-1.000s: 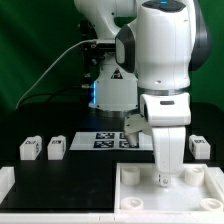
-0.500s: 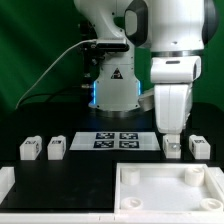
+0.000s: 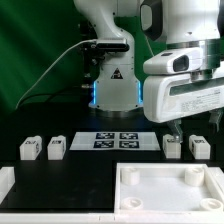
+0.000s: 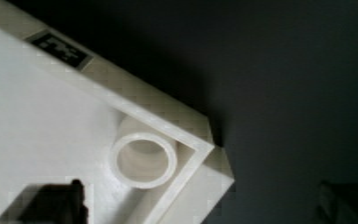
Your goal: Assemble one leg
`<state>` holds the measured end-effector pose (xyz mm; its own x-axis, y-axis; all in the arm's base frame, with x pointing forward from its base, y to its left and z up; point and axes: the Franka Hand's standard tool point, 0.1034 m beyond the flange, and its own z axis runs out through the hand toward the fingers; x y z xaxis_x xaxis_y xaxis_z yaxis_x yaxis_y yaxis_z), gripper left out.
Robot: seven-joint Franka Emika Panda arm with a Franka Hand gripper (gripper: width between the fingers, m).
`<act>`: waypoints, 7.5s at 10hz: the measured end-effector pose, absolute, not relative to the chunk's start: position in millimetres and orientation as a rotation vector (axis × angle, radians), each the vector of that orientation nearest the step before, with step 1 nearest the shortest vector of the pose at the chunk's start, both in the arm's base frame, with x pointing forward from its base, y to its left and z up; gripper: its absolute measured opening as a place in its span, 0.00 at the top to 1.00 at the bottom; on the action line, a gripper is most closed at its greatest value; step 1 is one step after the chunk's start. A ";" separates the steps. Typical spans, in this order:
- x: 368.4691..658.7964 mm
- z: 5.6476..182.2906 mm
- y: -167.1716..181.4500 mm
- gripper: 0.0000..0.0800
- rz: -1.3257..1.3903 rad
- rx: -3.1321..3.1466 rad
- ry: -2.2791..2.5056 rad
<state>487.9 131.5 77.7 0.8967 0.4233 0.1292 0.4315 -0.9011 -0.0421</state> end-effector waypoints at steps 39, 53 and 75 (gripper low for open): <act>384.4 8.4 179.6 0.64 1.366 -2.841 0.191; 477.9 160.4 160.2 0.64 -0.034 -3.088 0.148; 636.2 178.4 113.8 0.63 -0.976 -2.915 -0.139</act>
Offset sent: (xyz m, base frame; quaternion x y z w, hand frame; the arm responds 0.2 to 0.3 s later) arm -0.0104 0.0313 -0.0185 -0.0112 -0.0527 0.2562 0.9651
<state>636.2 113.8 178.4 0.7950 0.0650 0.6032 0.1056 -0.9939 -0.0322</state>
